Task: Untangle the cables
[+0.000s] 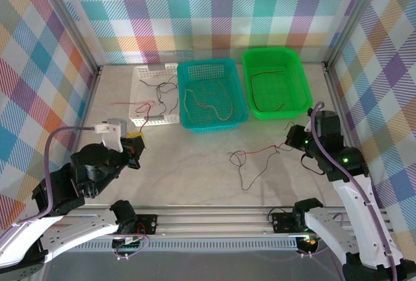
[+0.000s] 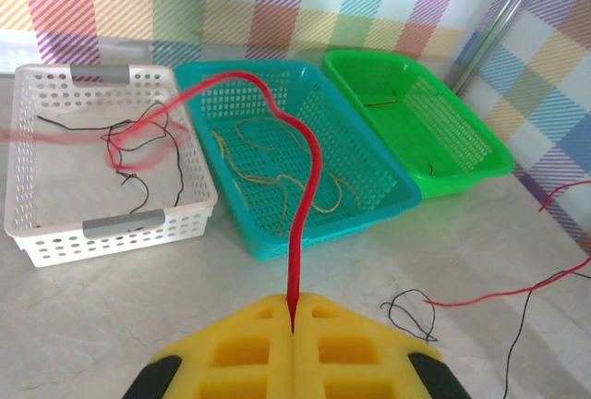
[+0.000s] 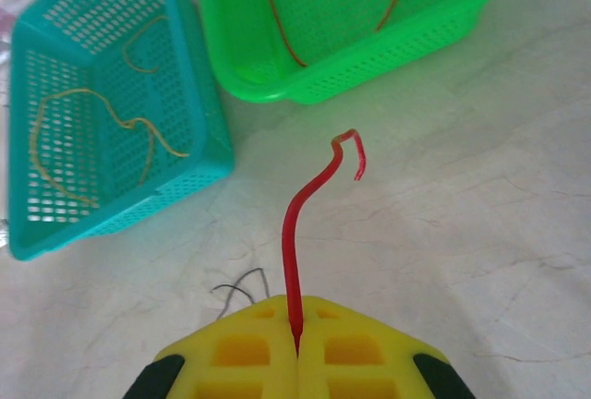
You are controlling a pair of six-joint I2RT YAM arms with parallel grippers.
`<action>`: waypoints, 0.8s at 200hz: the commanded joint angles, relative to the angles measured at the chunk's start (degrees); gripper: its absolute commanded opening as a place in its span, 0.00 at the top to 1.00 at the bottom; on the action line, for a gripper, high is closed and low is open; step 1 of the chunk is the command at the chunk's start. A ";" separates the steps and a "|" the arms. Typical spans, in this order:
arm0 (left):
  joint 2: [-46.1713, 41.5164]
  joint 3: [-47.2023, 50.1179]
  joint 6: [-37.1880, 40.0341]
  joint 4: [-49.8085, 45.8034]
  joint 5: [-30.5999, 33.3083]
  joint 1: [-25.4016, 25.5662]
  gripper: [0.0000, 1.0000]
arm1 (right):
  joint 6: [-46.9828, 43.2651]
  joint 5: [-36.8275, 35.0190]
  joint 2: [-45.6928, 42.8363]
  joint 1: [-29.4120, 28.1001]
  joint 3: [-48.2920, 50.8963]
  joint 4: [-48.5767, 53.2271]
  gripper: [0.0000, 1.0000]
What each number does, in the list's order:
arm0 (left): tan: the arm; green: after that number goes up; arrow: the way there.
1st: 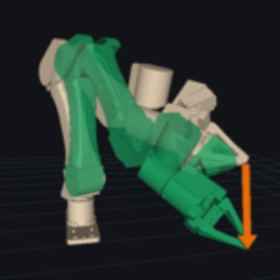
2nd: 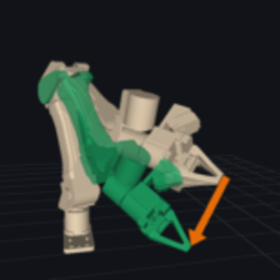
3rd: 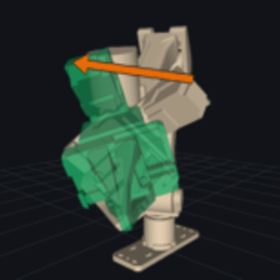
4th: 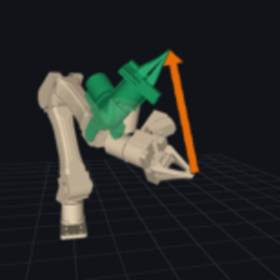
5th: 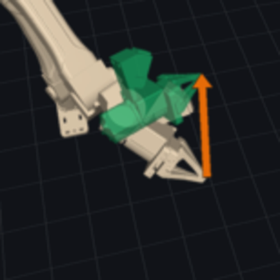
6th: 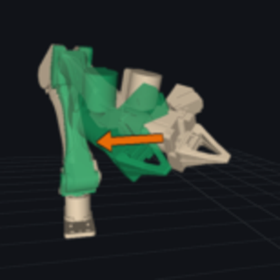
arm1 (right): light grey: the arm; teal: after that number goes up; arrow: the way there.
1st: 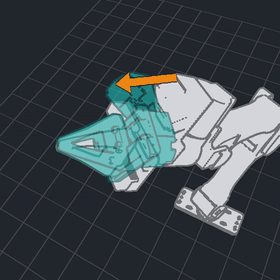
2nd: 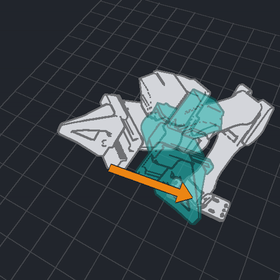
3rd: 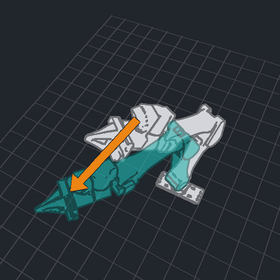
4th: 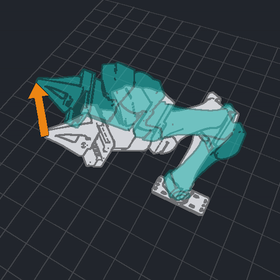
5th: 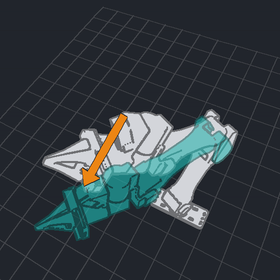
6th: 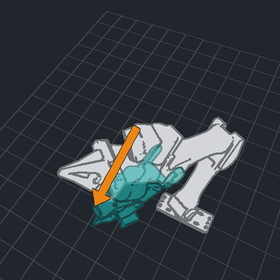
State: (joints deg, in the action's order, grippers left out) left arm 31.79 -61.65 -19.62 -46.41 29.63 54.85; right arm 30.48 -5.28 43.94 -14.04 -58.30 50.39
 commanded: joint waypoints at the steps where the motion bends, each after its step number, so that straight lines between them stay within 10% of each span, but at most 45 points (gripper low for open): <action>1: 2.72 0.25 2.76 4.61 -1.77 -0.53 1.00 | -1.71 2.14 -0.77 0.13 -4.15 -1.28 1.00; 85: 42.57 -24.85 10.32 25.74 -25.75 -5.55 1.00 | -1.69 4.58 -5.43 0.16 -1.80 -5.51 1.00; 160: 81.95 -63.04 10.56 18.81 -32.46 -8.18 1.00 | -3.31 10.57 -9.39 0.16 -3.18 -4.27 1.00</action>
State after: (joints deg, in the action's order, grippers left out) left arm 105.58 -114.43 -9.58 -23.79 -0.40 48.34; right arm 29.02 2.55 35.77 -14.04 -60.25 46.02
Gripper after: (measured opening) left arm 0.042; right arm 0.067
